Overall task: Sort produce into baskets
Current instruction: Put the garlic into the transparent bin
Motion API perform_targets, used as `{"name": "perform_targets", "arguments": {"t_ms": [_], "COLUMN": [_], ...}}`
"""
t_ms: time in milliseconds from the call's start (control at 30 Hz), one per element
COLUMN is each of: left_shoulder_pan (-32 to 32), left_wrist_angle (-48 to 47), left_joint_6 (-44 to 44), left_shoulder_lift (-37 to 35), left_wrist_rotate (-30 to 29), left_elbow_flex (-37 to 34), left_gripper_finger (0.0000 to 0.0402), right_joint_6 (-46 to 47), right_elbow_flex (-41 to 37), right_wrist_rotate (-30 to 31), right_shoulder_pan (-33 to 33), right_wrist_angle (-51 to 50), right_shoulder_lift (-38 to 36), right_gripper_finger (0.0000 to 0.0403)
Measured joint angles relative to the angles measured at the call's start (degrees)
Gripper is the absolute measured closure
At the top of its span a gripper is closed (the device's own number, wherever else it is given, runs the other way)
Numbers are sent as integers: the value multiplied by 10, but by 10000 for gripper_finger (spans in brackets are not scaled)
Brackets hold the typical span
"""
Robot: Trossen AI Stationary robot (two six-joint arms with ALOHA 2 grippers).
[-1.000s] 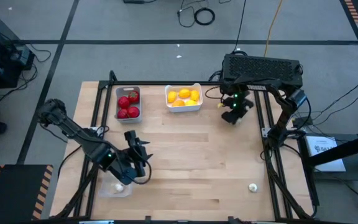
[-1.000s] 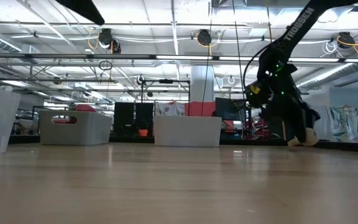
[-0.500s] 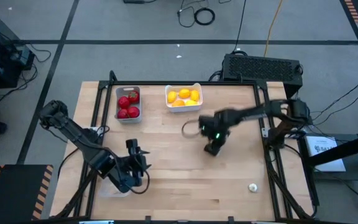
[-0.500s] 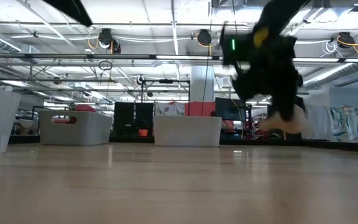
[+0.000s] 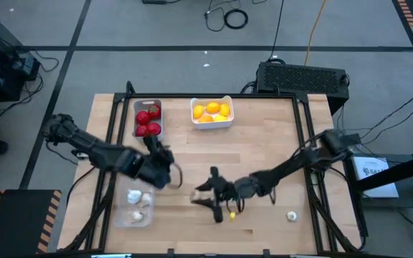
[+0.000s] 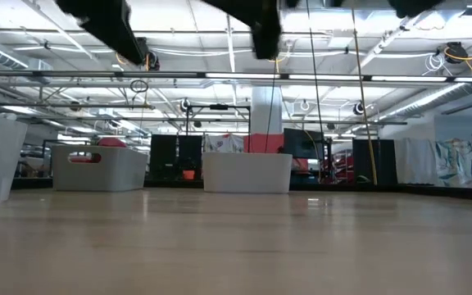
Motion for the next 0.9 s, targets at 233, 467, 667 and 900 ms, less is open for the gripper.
{"name": "perform_targets", "arguments": {"t_ms": [233,467,667,900], "left_shoulder_pan": [111,150,164,166], "left_wrist_angle": [-33,-122,-166,-163], "left_joint_6": [-9,-25,-26,-25], "left_shoulder_lift": [-13,-16,-19,-34], "left_wrist_rotate": [94,95,92,86], "left_elbow_flex": [0,0,0,0], "left_gripper_finger": [155,155,155,155], "right_joint_6": [-71,-142,-179,-111], "right_elbow_flex": [167,448,639,724], "right_wrist_rotate": [10,10,10,-17], "right_shoulder_pan": [14,-1,-28,-67], "right_wrist_angle": [119,6,-95,-141], "right_shoulder_lift": [181,354,457,521], "right_gripper_finger": [232,232,232,226]}}
